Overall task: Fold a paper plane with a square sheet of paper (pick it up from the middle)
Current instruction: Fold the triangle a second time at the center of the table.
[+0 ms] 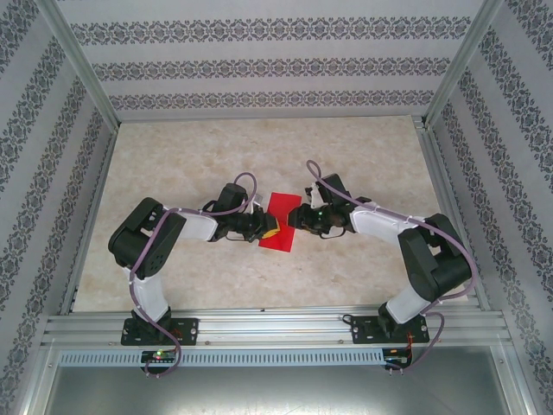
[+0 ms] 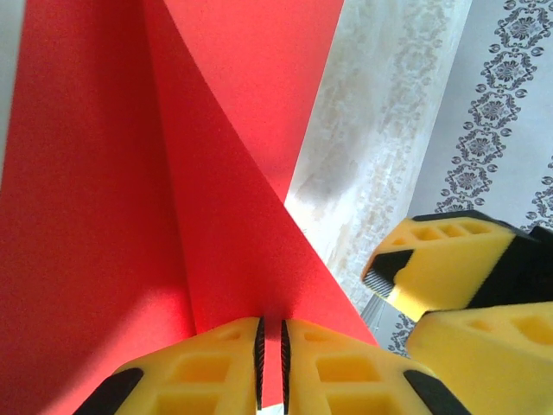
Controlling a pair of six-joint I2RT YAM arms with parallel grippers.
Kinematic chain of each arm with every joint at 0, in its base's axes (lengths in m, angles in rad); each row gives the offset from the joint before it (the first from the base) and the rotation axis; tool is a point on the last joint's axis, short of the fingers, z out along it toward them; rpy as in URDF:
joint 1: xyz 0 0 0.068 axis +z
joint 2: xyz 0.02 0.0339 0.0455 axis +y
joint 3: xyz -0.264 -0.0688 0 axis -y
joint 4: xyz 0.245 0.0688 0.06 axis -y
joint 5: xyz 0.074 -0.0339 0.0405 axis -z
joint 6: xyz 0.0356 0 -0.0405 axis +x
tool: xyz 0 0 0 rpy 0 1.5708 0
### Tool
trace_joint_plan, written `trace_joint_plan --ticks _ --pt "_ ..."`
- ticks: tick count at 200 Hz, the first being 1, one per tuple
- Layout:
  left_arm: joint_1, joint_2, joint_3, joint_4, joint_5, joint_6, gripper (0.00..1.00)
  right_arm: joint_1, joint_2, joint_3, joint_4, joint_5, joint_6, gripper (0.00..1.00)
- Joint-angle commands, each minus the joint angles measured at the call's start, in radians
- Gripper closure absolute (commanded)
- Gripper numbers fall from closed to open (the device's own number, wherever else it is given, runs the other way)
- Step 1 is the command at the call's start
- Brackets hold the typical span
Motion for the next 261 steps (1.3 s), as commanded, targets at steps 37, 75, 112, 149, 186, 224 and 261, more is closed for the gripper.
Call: trace_joint_plan --ticks 37,75,112,149,186,224,261 --pt "-0.012 0.010 0.018 0.027 -0.003 -0.002 0.83 0.040 0.049 0.015 0.052 -0.074 -0.015 0.60" --pt "-0.012 0.007 0.018 0.025 -0.004 -0.002 0.83 0.038 0.065 0.024 0.038 -0.055 -0.020 0.72" --pt "-0.013 -0.004 0.018 0.027 0.002 -0.002 0.83 0.024 0.082 0.046 0.001 -0.024 -0.041 0.89" --pt "-0.015 -0.017 0.030 0.027 0.012 0.005 0.81 0.011 0.106 0.068 -0.031 -0.013 -0.081 0.93" --pt "-0.015 -0.012 0.052 0.015 0.005 0.012 0.81 0.007 0.152 0.100 -0.074 0.004 -0.106 0.93" --pt "-0.016 -0.003 0.066 0.004 0.006 0.015 0.81 0.001 0.171 0.111 -0.096 0.019 -0.121 0.92" --pt "-0.021 0.013 0.095 -0.023 0.007 0.029 0.81 -0.002 0.178 0.122 -0.121 0.024 -0.140 0.90"
